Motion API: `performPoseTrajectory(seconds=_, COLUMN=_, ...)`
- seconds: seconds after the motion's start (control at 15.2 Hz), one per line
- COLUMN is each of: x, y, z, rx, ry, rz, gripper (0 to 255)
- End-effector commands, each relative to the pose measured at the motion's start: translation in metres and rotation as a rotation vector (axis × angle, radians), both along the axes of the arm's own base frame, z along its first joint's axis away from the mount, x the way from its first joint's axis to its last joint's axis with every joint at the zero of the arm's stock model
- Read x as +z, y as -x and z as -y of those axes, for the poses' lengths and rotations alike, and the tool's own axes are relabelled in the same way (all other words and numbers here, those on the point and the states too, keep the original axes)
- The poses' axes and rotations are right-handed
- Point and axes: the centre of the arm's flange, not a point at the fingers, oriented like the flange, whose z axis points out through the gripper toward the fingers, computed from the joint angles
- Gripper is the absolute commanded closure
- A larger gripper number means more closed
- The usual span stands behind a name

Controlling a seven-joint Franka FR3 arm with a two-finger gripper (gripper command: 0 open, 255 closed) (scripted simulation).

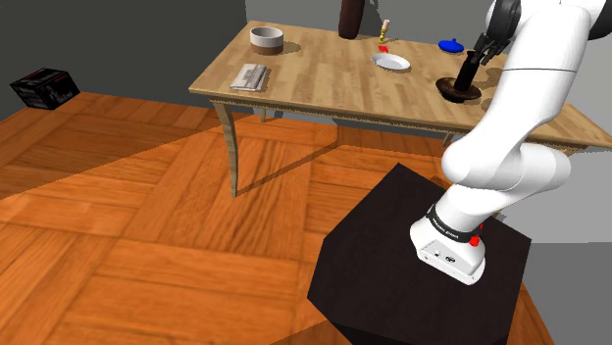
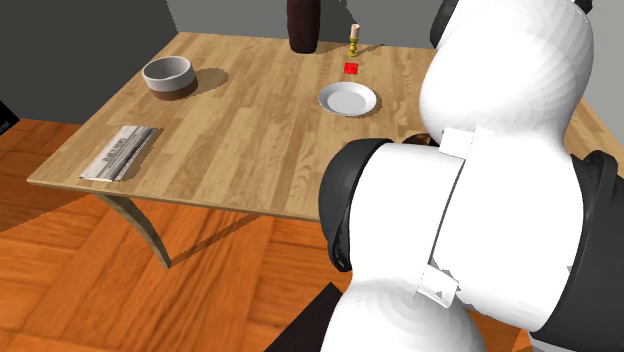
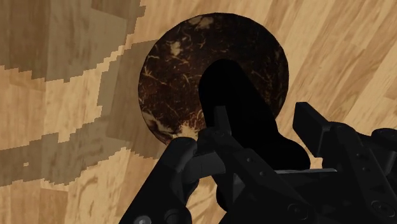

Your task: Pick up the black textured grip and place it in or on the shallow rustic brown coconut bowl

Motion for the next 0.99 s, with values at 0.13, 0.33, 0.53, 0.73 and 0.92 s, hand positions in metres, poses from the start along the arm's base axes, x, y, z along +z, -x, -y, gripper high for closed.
performPoseTrajectory(seconds=0.13, x=0.0, y=0.0, z=0.0, rx=0.0, ry=0.001, rz=0.0, gripper=255)
performPoseTrajectory(seconds=0.33, x=0.0, y=0.0, z=0.0, rx=0.0, ry=0.001, rz=0.0, gripper=0)
performPoseTrajectory(seconds=0.53, x=0.0, y=0.0, z=0.0, rx=0.0, ry=0.001, rz=0.0, gripper=0)
performPoseTrajectory(seconds=0.73, x=0.039, y=0.003, z=0.004, rx=0.0, ry=0.001, rz=0.0, gripper=0)
performPoseTrajectory(seconds=0.92, x=0.05, y=0.004, z=0.005, rx=0.0, ry=0.001, rz=0.0, gripper=0)
